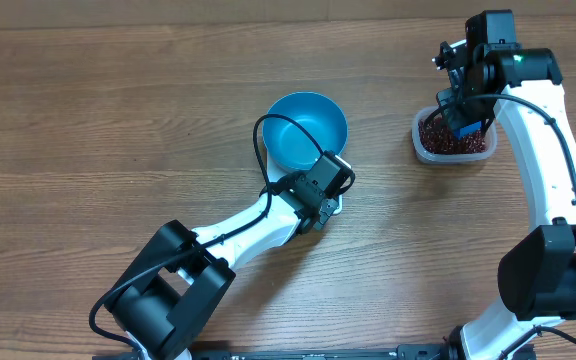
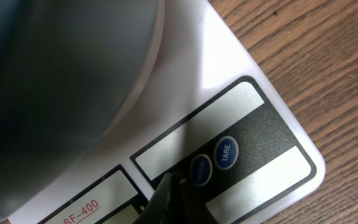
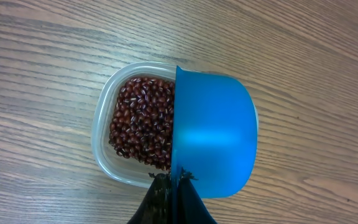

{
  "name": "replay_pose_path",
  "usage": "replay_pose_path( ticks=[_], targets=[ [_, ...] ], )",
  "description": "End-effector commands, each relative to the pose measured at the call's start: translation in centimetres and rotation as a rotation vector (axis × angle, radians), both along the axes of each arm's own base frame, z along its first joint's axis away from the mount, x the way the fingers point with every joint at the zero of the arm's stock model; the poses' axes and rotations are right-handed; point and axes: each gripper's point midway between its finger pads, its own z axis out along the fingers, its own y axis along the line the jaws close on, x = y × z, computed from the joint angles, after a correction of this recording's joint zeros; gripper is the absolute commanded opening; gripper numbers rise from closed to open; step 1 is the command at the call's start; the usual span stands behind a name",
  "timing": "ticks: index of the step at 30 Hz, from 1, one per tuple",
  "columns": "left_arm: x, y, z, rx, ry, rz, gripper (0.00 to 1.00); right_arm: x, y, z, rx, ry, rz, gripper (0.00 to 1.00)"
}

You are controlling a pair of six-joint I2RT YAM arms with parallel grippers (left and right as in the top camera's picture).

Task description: Scoop item into bowl and weigh 150g on scale

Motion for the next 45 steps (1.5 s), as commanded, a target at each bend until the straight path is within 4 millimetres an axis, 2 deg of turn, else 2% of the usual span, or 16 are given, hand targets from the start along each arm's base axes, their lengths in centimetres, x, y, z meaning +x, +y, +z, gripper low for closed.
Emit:
replay_pose_path(
  ticks=[1, 20, 26, 33, 38, 45],
  targets=[
    [-0.6, 0.4, -1.7, 0.036, 0.034, -0.022, 0.04, 0.1, -0.3, -0.2, 0.009, 0.001, -0.011, 0.04],
    [-0.3, 0.3, -1.4, 0.03, 0.025, -0.02, 0.04, 0.1, -0.3, -0.2, 0.009, 0.001, -0.011, 0.04],
    [0.1, -0.1, 0.8, -0.006, -0.014, -0.02, 0.04, 0.1, -0.3, -0.2, 0.009, 0.001, -0.011, 0.04],
    [0.5, -0.6, 4.5, -0.071, -0.08, -0.02, 0.04, 0.1, -0.3, -0.2, 0.009, 0.001, -0.011, 0.04],
    [0.0, -0.4, 6.7, -0.108, -0.091, -0.011, 0.04, 0.1, -0.3, -0.2, 0.009, 0.001, -0.011, 0.04],
    [-2.1, 1.6, 5.0, -0.062, 0.027, 0.069, 0.04, 0.1, -0.3, -0.2, 0.009, 0.001, -0.011, 0.04]
  ],
)
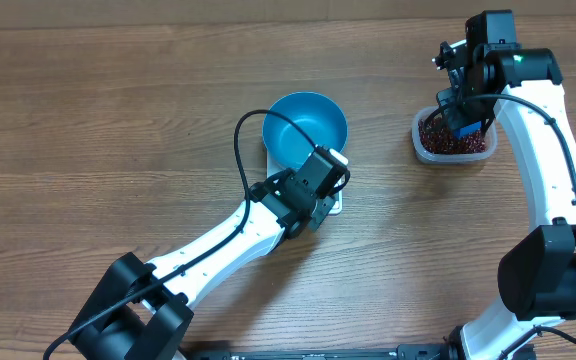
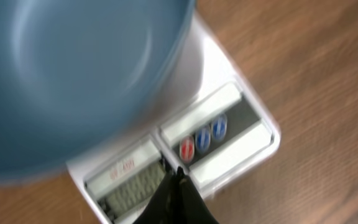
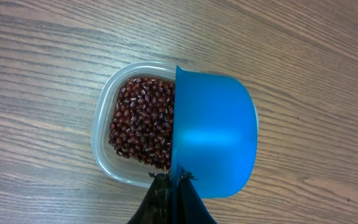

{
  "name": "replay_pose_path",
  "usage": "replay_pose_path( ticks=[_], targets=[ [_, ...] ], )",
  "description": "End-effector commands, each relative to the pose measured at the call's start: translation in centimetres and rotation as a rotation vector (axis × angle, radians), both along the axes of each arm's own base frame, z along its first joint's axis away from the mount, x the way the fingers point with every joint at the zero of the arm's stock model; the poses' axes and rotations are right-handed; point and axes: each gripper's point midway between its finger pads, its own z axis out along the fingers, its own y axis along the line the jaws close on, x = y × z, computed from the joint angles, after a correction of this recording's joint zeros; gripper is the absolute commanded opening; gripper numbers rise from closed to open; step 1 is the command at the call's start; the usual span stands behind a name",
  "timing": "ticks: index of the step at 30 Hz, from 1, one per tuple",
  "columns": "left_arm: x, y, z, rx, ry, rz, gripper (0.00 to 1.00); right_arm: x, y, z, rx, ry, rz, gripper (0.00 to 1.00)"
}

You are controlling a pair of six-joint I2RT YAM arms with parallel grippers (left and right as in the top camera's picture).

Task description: Scoop item into bowl and weigh 150g on scale

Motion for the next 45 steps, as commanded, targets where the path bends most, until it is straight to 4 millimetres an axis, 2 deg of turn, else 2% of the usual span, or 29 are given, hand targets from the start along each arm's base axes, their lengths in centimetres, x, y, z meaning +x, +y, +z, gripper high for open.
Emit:
replay_pose_path(
  ticks=[1, 5, 9, 16, 25, 37, 41, 45],
  targets=[
    [-1.1, 1.0, -0.5, -0.002, 0.066, 0.062, 0.04, 0.1, -0.3, -0.2, 0.009, 0.001, -0.011, 0.04],
    [-2.2, 2.1, -1.1, 0.019, 0.123, 0.122, 0.04, 0.1, -0.3, -0.2, 0.009, 0.001, -0.011, 0.04],
    [-2.4, 2.4, -1.3, 0.009, 0.14, 0.169, 0.05, 0.1, -0.2, -0.2, 0.009, 0.001, -0.011, 0.04],
    [-1.7, 2.3, -2.5, 0.01, 0.137, 0.19, 0.04, 0.1, -0.2, -0.2, 0.009, 0.001, -0.01, 0.04],
    [0.0, 2.7, -2.2, -0.026, 0.109, 0.225, 0.04, 0.1, -0.3, -0.2, 0.009, 0.001, -0.011, 0.04],
    [-0.4, 2.6, -2.3, -0.028, 0.124, 0.218, 0.04, 0.1, -0.3, -0.2, 0.009, 0.001, -0.011, 0.04],
    [0.0, 2.3, -0.7, -0.059, 0.095, 0.215, 0.04, 0.1, -0.3, -0.2, 0.008, 0.001, -0.011, 0.04],
    [0.2, 1.6, 3.3, -0.111, 0.074, 0.205, 0.04, -0.1, -0.3, -0.3, 0.008, 0.008, -0.011, 0.04]
  ],
)
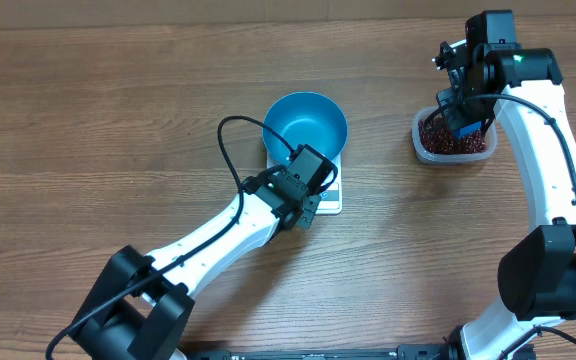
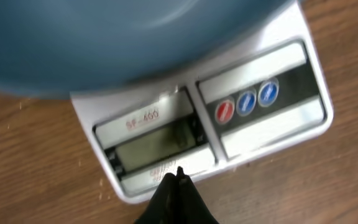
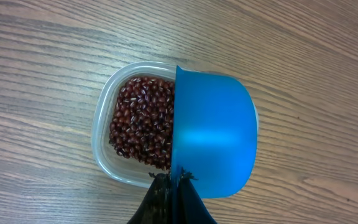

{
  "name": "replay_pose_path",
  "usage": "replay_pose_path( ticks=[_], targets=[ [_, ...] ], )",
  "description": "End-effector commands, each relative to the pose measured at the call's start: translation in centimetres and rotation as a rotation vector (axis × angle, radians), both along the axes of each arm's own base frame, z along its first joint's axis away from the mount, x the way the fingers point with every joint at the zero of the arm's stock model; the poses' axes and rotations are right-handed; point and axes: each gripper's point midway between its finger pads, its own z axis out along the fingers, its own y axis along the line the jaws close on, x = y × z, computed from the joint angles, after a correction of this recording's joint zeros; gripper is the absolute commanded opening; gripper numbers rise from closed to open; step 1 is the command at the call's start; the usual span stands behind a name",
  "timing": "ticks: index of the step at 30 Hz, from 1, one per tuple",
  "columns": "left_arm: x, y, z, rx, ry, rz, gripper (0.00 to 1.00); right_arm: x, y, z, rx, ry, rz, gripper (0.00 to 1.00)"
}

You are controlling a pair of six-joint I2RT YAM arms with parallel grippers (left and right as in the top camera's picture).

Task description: Scoop item into bowl and weigh 150g on scale

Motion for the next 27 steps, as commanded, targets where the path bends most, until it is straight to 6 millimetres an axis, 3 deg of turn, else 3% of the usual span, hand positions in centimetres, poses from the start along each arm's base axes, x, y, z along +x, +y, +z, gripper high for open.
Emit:
replay_pose_path(
  ticks=[1, 7, 9, 12, 15, 23, 27],
  targets=[
    [1.0, -1.5, 6.2, -0.116, -0.072, 0.002, 0.04, -0.2, -0.3, -0.3, 0.008, 0.011, -0.011, 0.04],
    [1.0, -0.9, 15.0, -0.172, -0.145, 0.026, 0.04, -0.3, -0.3, -0.4, 0.007, 0.017, -0.01, 0.04],
    [1.7, 0.6, 18.2, -0.173, -0.198, 0.092, 0.04, -0.2, -0.3, -0.3, 0.008, 0.011, -0.011, 0.04],
    [3.1, 2.8, 20.7, -0.169, -0.248, 0.178, 0.04, -0.1, -0.3, -0.3, 0.008, 0.009, -0.011, 0.04],
    [5.0, 5.6, 21.4, -0.157, -0.293, 0.271, 0.04, -0.1, -0.3, -0.3, 0.008, 0.008, -0.011, 0.04],
    [10.5, 15.3, 20.4, -0.142, -0.334, 0.552, 0.04, 0.5, -0.3, -0.1, 0.007, -0.016, -0.011, 0.04],
    [12.3, 18.1, 19.2, -0.178, -0.313, 0.618, 0.04, 0.9, -0.3, 0.1, 0.005, -0.033, -0.011, 0.04]
  ],
)
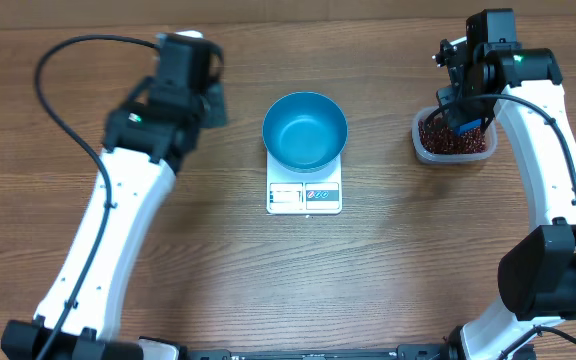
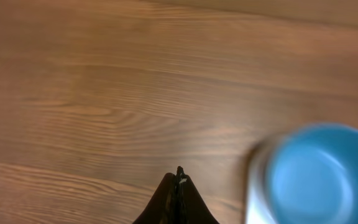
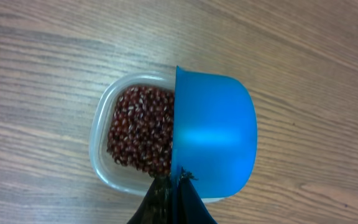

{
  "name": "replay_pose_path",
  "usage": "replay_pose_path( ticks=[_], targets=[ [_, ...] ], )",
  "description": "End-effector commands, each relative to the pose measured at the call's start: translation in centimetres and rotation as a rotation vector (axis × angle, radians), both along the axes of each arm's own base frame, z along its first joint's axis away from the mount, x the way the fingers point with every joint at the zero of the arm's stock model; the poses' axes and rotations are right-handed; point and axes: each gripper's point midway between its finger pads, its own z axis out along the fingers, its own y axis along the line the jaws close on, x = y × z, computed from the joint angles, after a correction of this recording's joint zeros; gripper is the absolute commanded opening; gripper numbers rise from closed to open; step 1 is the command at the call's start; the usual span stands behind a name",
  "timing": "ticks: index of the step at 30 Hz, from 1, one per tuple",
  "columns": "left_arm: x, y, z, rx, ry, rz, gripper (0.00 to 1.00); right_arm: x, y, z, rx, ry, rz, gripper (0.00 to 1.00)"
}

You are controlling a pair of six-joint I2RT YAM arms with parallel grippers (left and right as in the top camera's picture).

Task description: Scoop item into bowl and weigh 150g on scale

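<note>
An empty blue bowl [image 1: 305, 131] sits on the white scale [image 1: 304, 197] at mid-table; the left wrist view shows the bowl [image 2: 319, 174] blurred at the lower right. At the back right stands a clear container of red beans [image 1: 453, 138]. My right gripper [image 3: 178, 177] is shut on a blue scoop [image 3: 215, 140], which is held over the right half of the bean container [image 3: 138, 127]. My left gripper [image 2: 179, 174] is shut and empty. In the overhead view the left gripper [image 1: 210, 104] hangs over bare wood to the left of the bowl.
The brown wooden table [image 1: 418, 260] runs under everything. The left arm's black cable [image 1: 58, 70] loops over the back left corner. The scale's display and buttons [image 1: 313, 194] face the front edge.
My left arm has gone from the scale's front edge to the back left of the table, still shut. The right gripper with the scoop has barely shifted over the beans.
My shut left fingertips were first at the scale's buttons beside TARE. They were then higher over the button panel, then over the scale's front edge by the display, and now far off to the left. The right gripper held the scoop over the beans throughout.
</note>
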Motion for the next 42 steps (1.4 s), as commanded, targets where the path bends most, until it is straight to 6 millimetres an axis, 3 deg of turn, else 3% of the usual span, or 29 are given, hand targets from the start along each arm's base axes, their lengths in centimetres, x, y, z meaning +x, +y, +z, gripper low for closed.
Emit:
replay_pose_path(
  ticks=[1, 6, 12, 16, 18, 26, 33, 39, 42],
  targets=[
    [1.5, 2.0, -1.2, -0.053, 0.017, 0.052, 0.04, 0.1, -0.3, -0.2, 0.005, -0.002, -0.012, 0.04],
    [2.6, 3.7, -3.7, -0.055, 0.068, 0.086, 0.04, 0.1, -0.3, -0.1, 0.014, -0.006, -0.033, 0.04],
    [2.6, 3.6, -5.0, -0.048, 0.108, 0.061, 0.04, -0.4, -0.3, 1.3, 0.015, 0.007, -0.039, 0.04],
    [1.3, 0.8, -5.9, -0.095, 0.188, -0.138, 0.04, -0.3, -0.3, 4.5, 0.042, -0.039, -0.099, 0.04],
    [-0.2, -1.6, -6.5, -0.172, 0.249, -0.281, 0.04, -0.7, -0.1, 5.7, 0.061, -0.041, -0.111, 0.04],
    [-4.8, -7.7, -9.2, -0.267, 0.41, -0.425, 0.04, -1.6, 1.5, 4.8, 0.147, 0.015, -0.079, 0.04],
    [-9.3, -13.2, -11.8, -0.038, 0.483, -0.535, 0.04, -1.6, 2.3, 4.8, 0.186, 0.018, -0.064, 0.04],
    [-12.4, -14.4, -12.9, 0.062, 0.524, -0.426, 0.04, -1.8, 2.2, 4.7, 0.186, 0.028, -0.065, 0.04],
    [-12.7, -13.9, -13.8, 0.068, 0.524, -0.35, 0.05, -1.8, 2.2, 4.7, 0.186, 0.028, -0.065, 0.04]
  ],
)
